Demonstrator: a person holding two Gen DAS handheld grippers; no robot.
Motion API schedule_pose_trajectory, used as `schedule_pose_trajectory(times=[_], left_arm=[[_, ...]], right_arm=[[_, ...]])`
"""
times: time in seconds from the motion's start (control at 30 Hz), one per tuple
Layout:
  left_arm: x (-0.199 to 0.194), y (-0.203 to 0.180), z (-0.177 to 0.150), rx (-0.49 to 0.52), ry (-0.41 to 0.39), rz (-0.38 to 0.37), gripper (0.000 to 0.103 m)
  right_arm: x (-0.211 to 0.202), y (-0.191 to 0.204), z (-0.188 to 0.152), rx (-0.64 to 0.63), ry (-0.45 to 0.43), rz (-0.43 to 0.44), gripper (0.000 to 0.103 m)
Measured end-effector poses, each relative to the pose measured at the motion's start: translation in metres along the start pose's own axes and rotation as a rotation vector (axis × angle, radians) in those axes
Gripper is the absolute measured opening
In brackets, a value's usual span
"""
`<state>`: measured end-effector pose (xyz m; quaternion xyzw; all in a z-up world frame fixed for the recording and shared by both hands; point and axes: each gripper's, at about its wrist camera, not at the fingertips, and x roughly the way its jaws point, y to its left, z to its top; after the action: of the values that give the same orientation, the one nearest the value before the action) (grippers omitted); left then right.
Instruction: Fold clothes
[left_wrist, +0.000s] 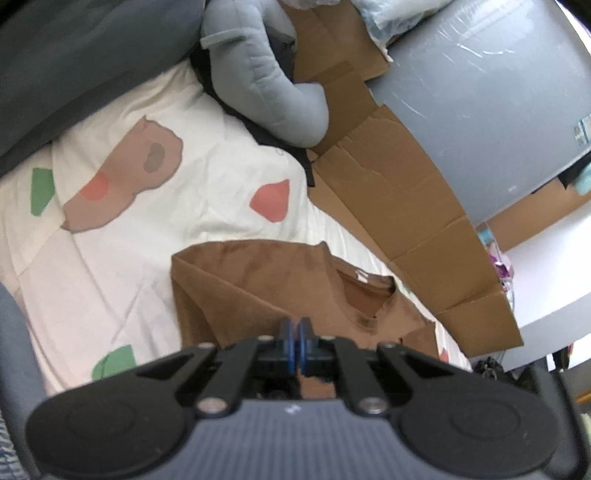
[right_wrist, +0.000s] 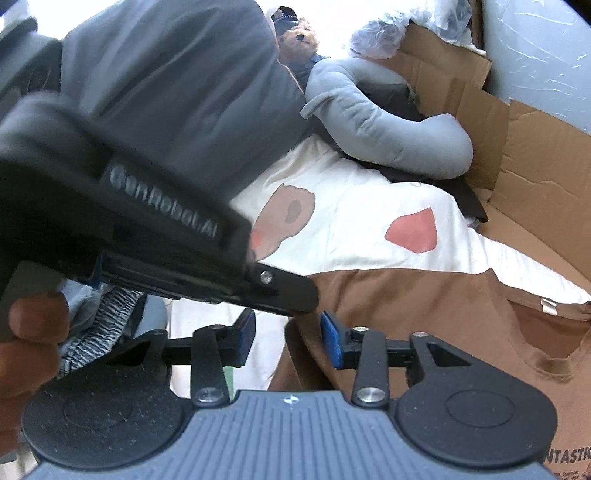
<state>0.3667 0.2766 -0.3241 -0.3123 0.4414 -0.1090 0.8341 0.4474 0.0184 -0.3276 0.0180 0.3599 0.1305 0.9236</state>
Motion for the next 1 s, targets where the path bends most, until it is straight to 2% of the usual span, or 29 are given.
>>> schedule_pose_trajectory(times=[0.03,0.1,0.17,0.23,0.43,0.5,0.67,0.73,1.0], left_arm=[[0.001,-0.001,0.001,-0.001,0.005,-0.002,0.003],[0.004,-0.003,0.001,-0.01,0.015,-0.017,0.003],[0.004,-0.007,0.003,-0.002,0.016,-0.018,0.004],[0.001,-0.013,0.006,0.036,-0.003,0.022,0.007],[-0.003,-0.014,0.032,0.102,-0.048,0.156,0.028],[0.002,-0.012,0.041,0.122,-0.041,0.189,0.039],[0.028,-0.007,0.056,0.179,-0.009,0.282,0.049],[0.039,-0.004,0.061,0.2,0.005,0.318,0.049],[0.081,0.0,0.084,0.236,0.07,0.367,0.049]], right_arm=[[0.002,-0.001,-0.001,0.0,0.005,-0.006,0.025],[0.004,-0.003,-0.003,0.005,0.012,-0.021,0.007],[0.004,-0.008,-0.005,0.016,0.014,-0.04,0.003],[0.002,-0.013,-0.007,0.022,0.012,-0.048,0.003],[0.0,-0.03,-0.008,0.057,0.021,-0.038,0.002],[0.0,-0.034,-0.007,0.051,0.021,-0.033,0.002],[0.001,-0.045,-0.006,0.061,0.022,-0.028,0.002],[0.001,-0.05,-0.008,0.069,0.024,-0.031,0.002],[0.007,-0.074,-0.021,0.141,0.062,-0.037,0.002]])
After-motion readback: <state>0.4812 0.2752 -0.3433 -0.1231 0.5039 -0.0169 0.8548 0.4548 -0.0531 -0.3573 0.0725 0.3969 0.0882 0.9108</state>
